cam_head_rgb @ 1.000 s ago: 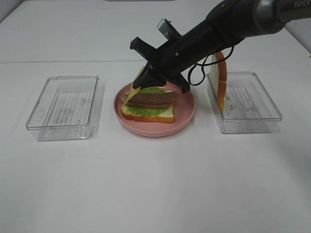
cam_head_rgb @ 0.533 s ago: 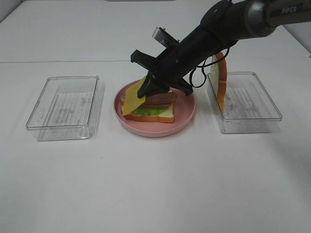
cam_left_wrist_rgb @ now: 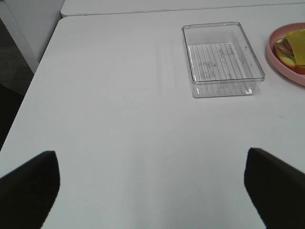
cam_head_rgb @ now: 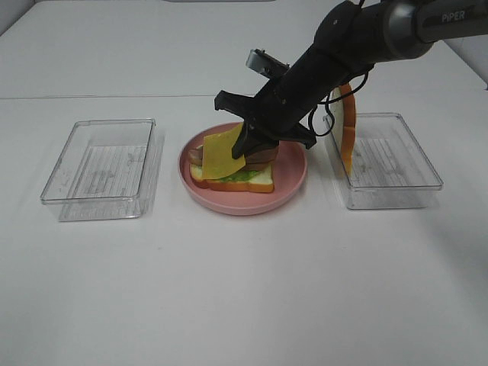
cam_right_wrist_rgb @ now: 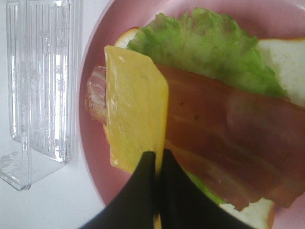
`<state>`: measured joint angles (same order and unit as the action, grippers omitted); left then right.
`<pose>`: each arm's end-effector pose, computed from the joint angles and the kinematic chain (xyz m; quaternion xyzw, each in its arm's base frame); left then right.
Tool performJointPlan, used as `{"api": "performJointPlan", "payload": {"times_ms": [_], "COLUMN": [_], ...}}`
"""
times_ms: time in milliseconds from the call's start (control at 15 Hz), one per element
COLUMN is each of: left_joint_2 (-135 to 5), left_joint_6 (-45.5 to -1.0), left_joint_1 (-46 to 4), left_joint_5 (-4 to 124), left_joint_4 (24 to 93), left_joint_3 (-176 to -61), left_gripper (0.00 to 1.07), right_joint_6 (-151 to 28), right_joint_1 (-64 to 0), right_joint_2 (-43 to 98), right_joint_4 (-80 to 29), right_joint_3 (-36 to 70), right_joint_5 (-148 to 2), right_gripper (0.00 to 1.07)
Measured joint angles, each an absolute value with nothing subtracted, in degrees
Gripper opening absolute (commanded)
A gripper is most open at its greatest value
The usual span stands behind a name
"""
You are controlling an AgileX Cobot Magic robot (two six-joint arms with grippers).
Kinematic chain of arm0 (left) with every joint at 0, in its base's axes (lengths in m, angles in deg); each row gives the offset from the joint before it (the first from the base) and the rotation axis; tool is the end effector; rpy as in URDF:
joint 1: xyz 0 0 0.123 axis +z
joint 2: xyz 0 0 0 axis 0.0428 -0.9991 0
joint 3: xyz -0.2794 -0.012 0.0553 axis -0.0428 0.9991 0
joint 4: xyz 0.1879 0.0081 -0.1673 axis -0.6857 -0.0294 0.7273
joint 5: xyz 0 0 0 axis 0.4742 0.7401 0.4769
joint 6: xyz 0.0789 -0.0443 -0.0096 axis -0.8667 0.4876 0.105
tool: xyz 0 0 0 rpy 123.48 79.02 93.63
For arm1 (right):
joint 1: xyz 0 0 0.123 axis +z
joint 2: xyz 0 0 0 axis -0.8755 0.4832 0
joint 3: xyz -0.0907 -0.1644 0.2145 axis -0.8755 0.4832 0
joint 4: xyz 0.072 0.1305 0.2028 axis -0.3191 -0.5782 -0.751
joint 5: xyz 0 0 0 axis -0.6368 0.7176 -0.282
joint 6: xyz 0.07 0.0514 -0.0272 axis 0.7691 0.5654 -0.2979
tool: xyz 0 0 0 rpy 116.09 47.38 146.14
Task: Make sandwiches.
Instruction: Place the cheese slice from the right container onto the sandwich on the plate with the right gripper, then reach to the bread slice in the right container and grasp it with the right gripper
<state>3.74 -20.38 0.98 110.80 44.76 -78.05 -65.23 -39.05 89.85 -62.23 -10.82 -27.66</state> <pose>-0.0089 -0.0015 0.2813 -0.0183 0.8510 0.0135 0.5246 0.4267 0.2124 0.1274 -0.0535 0.9568 0.2612 0.1159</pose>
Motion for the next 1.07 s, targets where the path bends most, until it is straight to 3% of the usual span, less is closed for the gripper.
{"api": "performJointPlan", "payload": {"times_ms": [133,200,267,400,533,1067], "left_joint_2": [3.7,3.7,3.7,3.7,3.7,3.7], "left_joint_6": [-20.4,-20.4,-20.4,-20.4,-20.4,-20.4], "left_joint_1": [1.0,1.0,1.0,1.0,1.0,1.0], "left_joint_5": [110.8,110.8,110.8,110.8,110.8,110.8], "left_joint_4": [44.8,44.8,44.8,44.7,44.5,44.0], "left_joint_3": [-78.1,-78.1,-78.1,-78.1,-78.1,-78.1], "left_gripper": [0.98,0.98,0.98,0.98,0.98,0.98], "right_joint_6": [-65.2,-65.2,-65.2,-64.8,-64.7,-62.4], "right_joint_1": [-39.0,-39.0,-39.0,-39.0,-39.0,-39.0], "right_joint_2": [89.8,89.8,89.8,89.4,87.5,77.0], "right_joint_4": [-62.2,-62.0,-61.2,-60.1,-58.0,-52.6], "right_joint_3": [-10.8,-10.8,-10.8,-10.8,-10.8,-11.2], "right_joint_5": [-27.7,-27.7,-27.7,-27.7,-27.6,-26.9], "right_gripper": [0.08,0.20,0.45,0.75,0.83,0.83]}}
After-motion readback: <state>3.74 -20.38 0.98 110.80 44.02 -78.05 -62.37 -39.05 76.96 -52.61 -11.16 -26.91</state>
